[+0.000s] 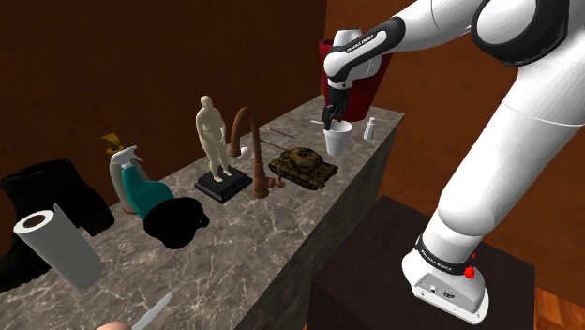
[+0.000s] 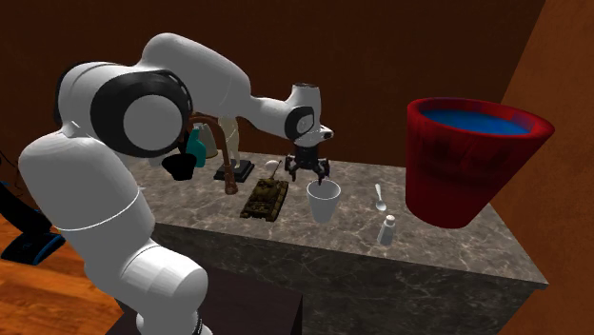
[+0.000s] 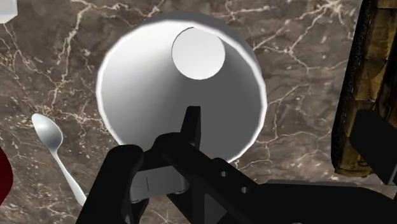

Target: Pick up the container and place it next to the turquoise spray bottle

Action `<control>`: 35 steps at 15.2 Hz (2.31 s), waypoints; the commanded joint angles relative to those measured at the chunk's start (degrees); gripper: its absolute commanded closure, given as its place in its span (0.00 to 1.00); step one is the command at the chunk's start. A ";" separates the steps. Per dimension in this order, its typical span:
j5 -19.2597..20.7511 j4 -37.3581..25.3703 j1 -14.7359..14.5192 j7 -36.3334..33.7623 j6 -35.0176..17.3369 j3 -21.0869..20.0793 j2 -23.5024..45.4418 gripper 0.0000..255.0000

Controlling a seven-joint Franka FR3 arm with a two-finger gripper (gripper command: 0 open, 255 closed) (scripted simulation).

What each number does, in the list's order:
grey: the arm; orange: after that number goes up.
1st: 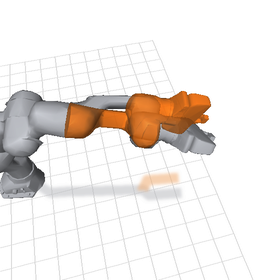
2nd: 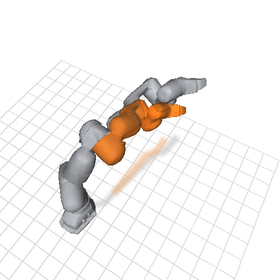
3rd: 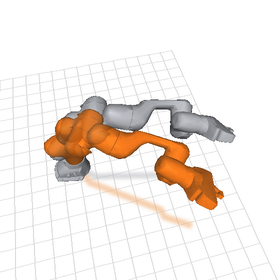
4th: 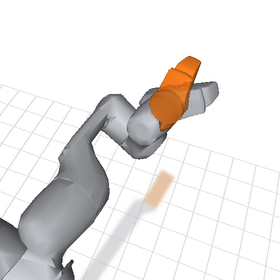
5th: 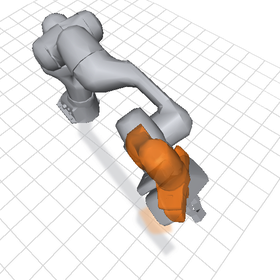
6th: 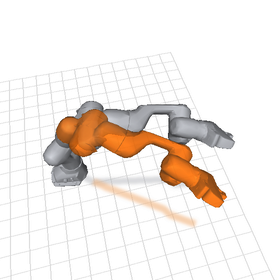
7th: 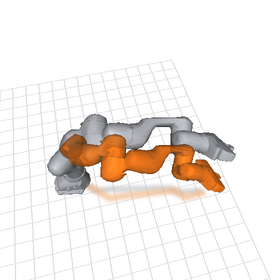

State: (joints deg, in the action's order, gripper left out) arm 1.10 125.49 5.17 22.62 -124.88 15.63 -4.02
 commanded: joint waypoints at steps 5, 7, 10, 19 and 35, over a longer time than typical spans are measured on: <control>-0.80 1.35 0.12 0.77 -4.48 0.25 3.35 0.00; -1.06 1.84 0.13 0.95 -5.65 0.27 4.07 0.00; -1.06 1.84 0.13 0.95 -5.65 0.27 4.07 0.00; -1.06 1.83 0.13 0.95 -5.65 0.26 4.07 1.00; 0.10 -2.33 0.06 0.11 1.95 0.10 0.51 1.00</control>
State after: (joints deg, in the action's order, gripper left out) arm 1.12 123.72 5.27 22.86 -123.78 15.79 -3.21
